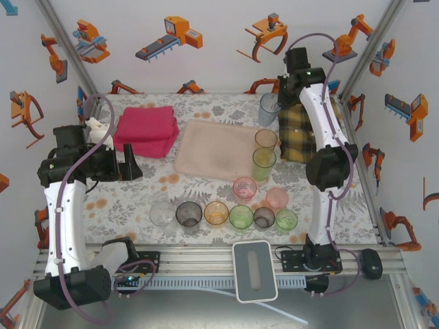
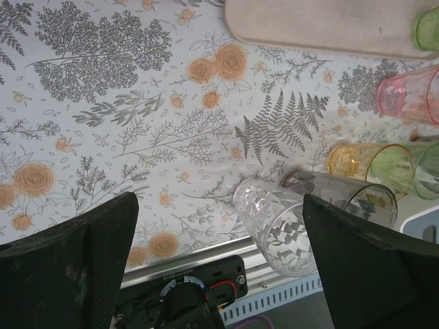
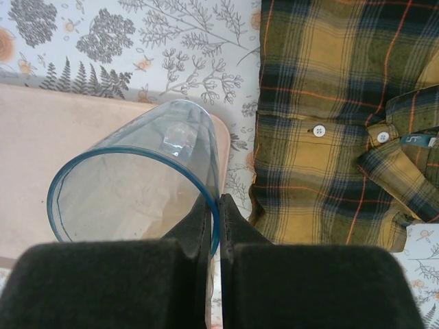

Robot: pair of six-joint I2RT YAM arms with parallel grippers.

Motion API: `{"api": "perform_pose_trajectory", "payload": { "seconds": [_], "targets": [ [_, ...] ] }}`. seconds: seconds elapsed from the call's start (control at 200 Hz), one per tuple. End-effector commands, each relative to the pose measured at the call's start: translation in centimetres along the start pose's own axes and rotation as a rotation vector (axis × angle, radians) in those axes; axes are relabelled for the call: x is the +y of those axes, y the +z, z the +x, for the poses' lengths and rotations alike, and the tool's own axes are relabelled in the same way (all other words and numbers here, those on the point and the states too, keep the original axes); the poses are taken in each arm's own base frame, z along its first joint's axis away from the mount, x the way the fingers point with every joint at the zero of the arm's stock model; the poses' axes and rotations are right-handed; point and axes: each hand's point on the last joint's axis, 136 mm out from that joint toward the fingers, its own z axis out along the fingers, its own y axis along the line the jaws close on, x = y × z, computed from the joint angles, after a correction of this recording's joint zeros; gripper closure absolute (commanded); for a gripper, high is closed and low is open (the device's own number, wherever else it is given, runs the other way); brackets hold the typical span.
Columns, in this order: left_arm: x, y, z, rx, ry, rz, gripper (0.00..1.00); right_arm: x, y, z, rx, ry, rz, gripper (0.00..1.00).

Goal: Place the glasses into the tray

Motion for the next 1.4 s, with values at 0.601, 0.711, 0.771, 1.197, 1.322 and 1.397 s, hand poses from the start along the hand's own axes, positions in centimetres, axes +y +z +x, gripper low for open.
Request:
{"api": "perform_pose_trajectory", "payload": {
  "seconds": [0.601,0.711,0.771,1.197,1.322,1.397],
  "targets": [
    [-0.2,0.2,0.2,0.008,0.0,0.019,0.03,0.0,6.0,4.0,0.161,-0.006,-0.013,0.95],
    [-0.2,0.3,0.2,0.007,-0.003,0.025,0.03,-0.1,6.1,4.3,0.172,-0.009,-0.009,0.94],
    [-0.2,0.3,0.1,0.006,-0.003,0.027,0.03,-0.1,6.1,4.4,0.175,-0.009,-0.006,0.94],
    [-0.4,0.2,0.2,0.001,-0.004,0.032,0.03,-0.4,6.2,5.1,0.2,-0.015,0.005,0.76],
    [-0.4,0.1,0.1,-0.004,-0.003,0.032,0.03,-0.4,6.2,5.2,0.205,-0.016,0.007,0.73],
    [-0.4,0.1,0.2,-0.003,-0.005,0.031,0.03,-0.5,6.0,5.1,0.202,-0.019,0.012,0.69]
  ]
}}
